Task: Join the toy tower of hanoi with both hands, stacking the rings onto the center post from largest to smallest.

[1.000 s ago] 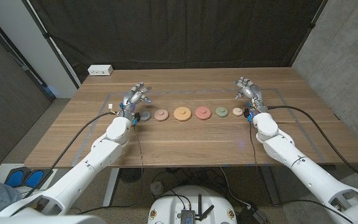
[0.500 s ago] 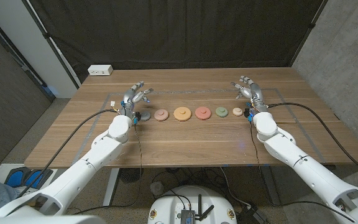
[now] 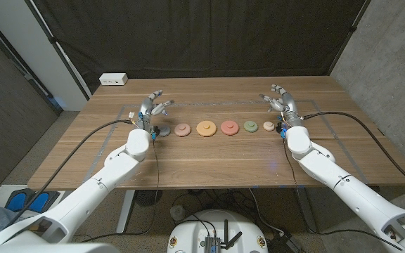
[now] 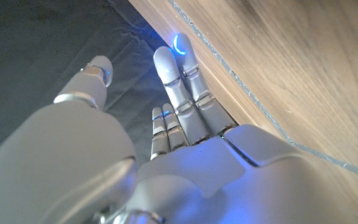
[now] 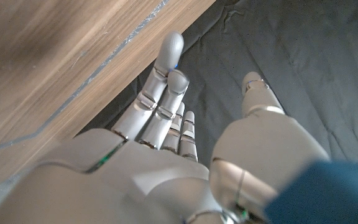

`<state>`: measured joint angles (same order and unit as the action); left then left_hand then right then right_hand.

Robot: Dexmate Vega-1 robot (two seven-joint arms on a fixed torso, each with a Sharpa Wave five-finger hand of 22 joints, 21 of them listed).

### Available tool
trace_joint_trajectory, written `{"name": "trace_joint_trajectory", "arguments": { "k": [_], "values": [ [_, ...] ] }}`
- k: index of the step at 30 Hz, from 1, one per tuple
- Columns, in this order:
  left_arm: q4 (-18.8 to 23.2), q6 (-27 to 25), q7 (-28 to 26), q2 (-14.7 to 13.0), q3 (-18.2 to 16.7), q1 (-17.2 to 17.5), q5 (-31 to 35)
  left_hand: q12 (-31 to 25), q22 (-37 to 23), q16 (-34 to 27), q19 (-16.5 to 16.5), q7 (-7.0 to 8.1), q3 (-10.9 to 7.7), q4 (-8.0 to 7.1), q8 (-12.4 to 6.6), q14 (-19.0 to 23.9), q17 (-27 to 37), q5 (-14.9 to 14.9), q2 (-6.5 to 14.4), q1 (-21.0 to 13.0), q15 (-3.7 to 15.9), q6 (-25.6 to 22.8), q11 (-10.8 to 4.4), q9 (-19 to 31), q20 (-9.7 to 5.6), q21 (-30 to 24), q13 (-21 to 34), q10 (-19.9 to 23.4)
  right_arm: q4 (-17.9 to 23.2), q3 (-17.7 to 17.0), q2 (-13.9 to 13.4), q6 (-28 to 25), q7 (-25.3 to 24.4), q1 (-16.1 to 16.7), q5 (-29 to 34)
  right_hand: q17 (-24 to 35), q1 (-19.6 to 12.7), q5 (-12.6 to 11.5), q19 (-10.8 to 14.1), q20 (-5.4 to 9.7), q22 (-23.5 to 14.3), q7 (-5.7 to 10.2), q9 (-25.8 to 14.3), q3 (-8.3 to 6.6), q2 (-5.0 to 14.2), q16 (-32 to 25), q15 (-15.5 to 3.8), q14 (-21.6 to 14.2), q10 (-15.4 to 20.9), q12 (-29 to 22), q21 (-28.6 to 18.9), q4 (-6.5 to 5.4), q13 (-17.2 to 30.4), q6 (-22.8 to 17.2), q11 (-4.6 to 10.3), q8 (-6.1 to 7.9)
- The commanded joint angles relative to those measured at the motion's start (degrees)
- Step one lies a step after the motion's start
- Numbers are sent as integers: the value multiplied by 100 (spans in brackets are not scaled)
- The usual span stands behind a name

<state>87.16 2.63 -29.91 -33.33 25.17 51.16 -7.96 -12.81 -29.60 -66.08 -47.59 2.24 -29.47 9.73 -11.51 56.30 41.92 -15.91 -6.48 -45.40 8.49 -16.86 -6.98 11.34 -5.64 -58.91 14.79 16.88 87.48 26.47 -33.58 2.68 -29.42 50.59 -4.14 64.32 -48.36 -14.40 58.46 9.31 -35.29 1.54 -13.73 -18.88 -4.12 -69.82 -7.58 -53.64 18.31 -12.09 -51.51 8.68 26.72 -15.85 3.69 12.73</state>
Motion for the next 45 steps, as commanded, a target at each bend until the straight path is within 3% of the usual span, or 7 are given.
{"name": "trace_joint_trajectory", "arguments": {
  "k": [1,14,23,28,36,40,45],
  "values": [
    [281,-523,-303,-166,105,15,628,-40,-4,-59,4,6,63,-14,-32,29,0,-4,10,-43,390,-32,-39,21,-564,-48,20,10,344,150,-153,-551,-276,37,627,-22,-40,16,-68,287,25,-5,-28,47,63,-2,-495,43,-25,-31,-29,9,42,-46,3,47],
    [452,-901,-531,-282,263,-30,1268,0,16,-97,99,75,200,-25,3,-30,-92,-9,45,-73,392,35,-37,24,-565,-105,44,-80,666,348,-294,-1181,-350,-6,1238,-232,-76,24,-142,289,134,-41,-34,122,95,93,-494,193,-155,6,-45,13,97,-32,-33,32],
    [313,-972,-709,-198,430,-168,1657,21,27,-137,104,104,265,-29,10,-41,-117,-14,67,-87,394,55,-47,26,-574,-148,45,-120,917,540,-402,-1711,-556,-17,1897,-306,-182,32,-171,291,197,-12,-33,145,133,70,-495,204,-185,7,-80,38,130,6,-34,12],
    [373,-1258,-917,-150,575,-214,2042,37,33,-151,125,122,296,-25,15,-62,-136,-23,78,-107,395,71,-36,26,-579,-167,43,-153,1064,592,-502,-2032,-603,3,2220,-394,-197,40,-178,290,222,-12,-33,158,153,122,-494,262,-182,2,-92,29,141,21,11,7],
    [224,-1270,-1056,-49,723,-293,2294,16,51,-188,111,180,383,-42,-11,-73,-186,-30,93,-99,393,6,-74,27,-580,-226,38,-87,1090,561,-717,-1962,-500,41,2351,-435,-208,56,-212,286,268,-47,-29,212,178,64,-492,230,-205,6,-132,12,168,-215,18,93],
    [391,-1633,-1011,-84,769,-253,2436,15,58,-218,123,193,412,-48,-14,-58,-184,-31,95,-89,391,-7,-84,27,-555,-239,36,-78,1116,606,-784,-2087,-679,107,2653,-546,-191,60,-243,284,303,-32,-25,239,190,134,-491,310,-241,22,-130,-3,168,-228,1,88],
    [684,-1938,-1016,-187,774,-148,2599,28,67,-216,154,185,443,-53,-10,-81,-217,-32,102,-83,390,-4,-63,27,-531,-248,34,-105,1391,704,-912,-2493,-559,198,3011,-546,-197,56,-244,286,350,1,-20,269,198,76,-494,271,-266,30,-147,0,172,-158,15,49]
  ]
}}
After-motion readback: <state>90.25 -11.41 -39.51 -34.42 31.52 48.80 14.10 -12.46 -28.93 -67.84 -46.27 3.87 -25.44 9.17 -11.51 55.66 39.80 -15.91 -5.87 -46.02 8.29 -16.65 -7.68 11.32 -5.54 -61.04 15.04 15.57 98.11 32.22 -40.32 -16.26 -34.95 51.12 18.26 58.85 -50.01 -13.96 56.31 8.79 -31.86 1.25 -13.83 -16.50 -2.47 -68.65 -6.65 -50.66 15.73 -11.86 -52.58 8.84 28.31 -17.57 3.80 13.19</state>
